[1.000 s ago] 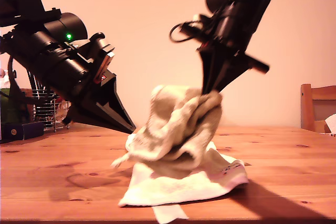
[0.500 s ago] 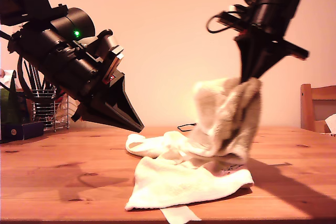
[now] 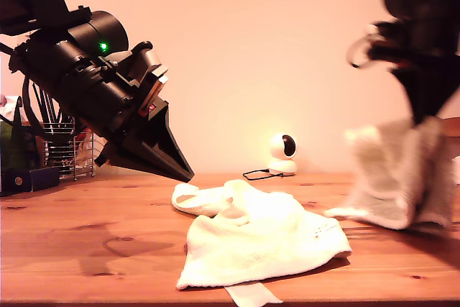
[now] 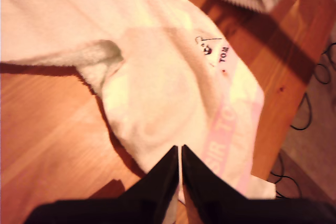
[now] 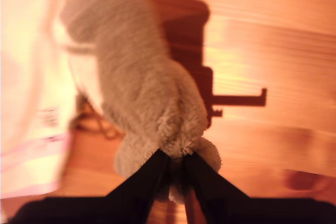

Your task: Fold the tea towel in front of you. After folding it, place it to the right side.

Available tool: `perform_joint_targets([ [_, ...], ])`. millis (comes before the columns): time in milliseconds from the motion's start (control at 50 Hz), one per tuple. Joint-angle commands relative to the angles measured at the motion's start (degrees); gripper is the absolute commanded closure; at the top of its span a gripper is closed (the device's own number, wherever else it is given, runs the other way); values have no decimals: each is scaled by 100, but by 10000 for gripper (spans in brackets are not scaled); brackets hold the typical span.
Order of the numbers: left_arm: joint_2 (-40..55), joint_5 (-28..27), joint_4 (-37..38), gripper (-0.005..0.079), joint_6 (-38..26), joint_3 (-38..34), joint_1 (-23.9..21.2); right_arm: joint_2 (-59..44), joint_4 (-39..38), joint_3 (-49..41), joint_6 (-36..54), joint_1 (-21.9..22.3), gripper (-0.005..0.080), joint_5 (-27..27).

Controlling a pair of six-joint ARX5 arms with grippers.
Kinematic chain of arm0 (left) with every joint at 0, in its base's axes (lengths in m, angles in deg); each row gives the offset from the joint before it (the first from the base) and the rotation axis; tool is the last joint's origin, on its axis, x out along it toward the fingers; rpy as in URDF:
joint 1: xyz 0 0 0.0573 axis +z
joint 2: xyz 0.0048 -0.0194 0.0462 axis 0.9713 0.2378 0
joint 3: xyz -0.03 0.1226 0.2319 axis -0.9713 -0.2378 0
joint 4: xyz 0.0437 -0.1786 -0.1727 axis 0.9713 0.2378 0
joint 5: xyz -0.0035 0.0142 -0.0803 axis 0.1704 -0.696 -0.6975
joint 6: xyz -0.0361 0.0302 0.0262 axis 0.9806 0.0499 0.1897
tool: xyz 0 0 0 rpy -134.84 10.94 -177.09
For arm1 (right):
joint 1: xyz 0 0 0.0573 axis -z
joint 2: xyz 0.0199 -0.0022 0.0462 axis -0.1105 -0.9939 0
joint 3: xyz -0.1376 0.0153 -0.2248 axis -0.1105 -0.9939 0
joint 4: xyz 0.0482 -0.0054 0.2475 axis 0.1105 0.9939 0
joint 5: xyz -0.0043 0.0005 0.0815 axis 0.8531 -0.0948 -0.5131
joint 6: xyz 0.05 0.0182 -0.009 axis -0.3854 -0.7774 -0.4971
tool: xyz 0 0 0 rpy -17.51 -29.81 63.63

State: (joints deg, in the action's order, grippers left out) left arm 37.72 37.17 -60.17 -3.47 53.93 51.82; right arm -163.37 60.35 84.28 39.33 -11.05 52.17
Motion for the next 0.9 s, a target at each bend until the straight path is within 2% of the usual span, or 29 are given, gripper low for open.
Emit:
perform_joint_targets([
  [0,98,11,-48,766,-61,-52,42,-260,-57,-389,70,11,764,101],
  [140,98,24,-48,766,-61,-52,92,-485,-310,-603,129,243,764,192],
  [260,98,26,-35,766,-48,-52,107,-509,-586,-610,214,450,765,658],
  [380,98,28,4,766,-37,-52,107,-520,-614,-610,295,713,764,846],
  [700,98,26,142,766,0,-52,107,-525,-651,-612,293,1419,763,883],
  [740,98,26,177,766,0,-52,107,-525,-671,-614,291,1462,743,879],
  [880,98,24,192,766,0,-52,107,-525,-693,-614,293,1502,568,859],
])
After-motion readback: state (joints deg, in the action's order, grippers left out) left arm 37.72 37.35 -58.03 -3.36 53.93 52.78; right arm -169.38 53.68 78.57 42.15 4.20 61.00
